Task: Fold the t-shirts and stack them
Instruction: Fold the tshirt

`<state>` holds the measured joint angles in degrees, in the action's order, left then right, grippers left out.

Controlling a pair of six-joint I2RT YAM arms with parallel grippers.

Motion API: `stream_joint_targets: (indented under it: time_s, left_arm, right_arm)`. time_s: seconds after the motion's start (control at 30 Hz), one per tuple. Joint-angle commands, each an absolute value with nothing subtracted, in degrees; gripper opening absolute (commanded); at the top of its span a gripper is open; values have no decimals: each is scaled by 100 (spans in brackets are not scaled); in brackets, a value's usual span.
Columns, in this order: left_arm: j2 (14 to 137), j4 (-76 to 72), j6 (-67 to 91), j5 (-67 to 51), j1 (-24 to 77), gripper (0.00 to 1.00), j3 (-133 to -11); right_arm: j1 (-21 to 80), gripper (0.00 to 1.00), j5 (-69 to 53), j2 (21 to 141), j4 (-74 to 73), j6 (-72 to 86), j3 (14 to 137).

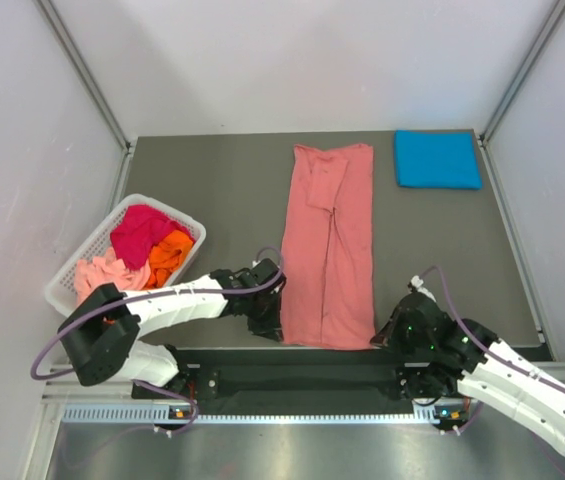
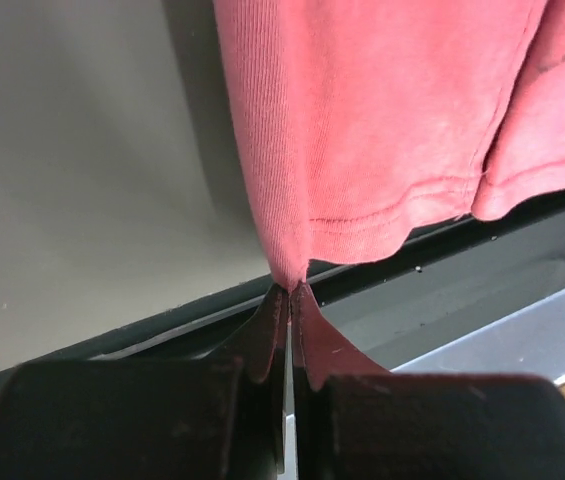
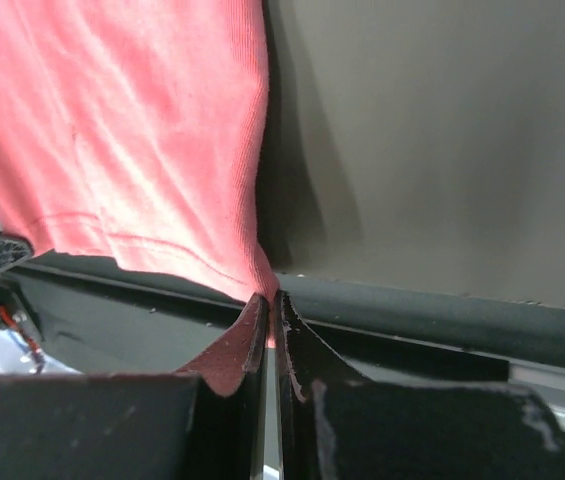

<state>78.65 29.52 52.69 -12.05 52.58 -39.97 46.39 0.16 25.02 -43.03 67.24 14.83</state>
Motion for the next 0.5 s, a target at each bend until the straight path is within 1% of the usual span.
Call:
stream_joint_targets:
  time_s: [0.0,0.2,0.33,0.47]
  left_arm:
    - [7980,2785,5458,-1178,5282,0,-4165]
    - [8349,3225,5142,-791,5186,0,-5060]
    - [8700,3313,4818,-765,4809,0,-5624]
    - [9148,3498,4439,-756,4378,0,-6300]
  right_arm:
    - [4702,0,246,2680,-4149,6496,1714]
    - [4702,0,833,3655,-3780,5977,2468]
    - [4588,0,1063,4437,-3437,5337,3022]
    - [4246,0,941,5439,-2998,4730,3515]
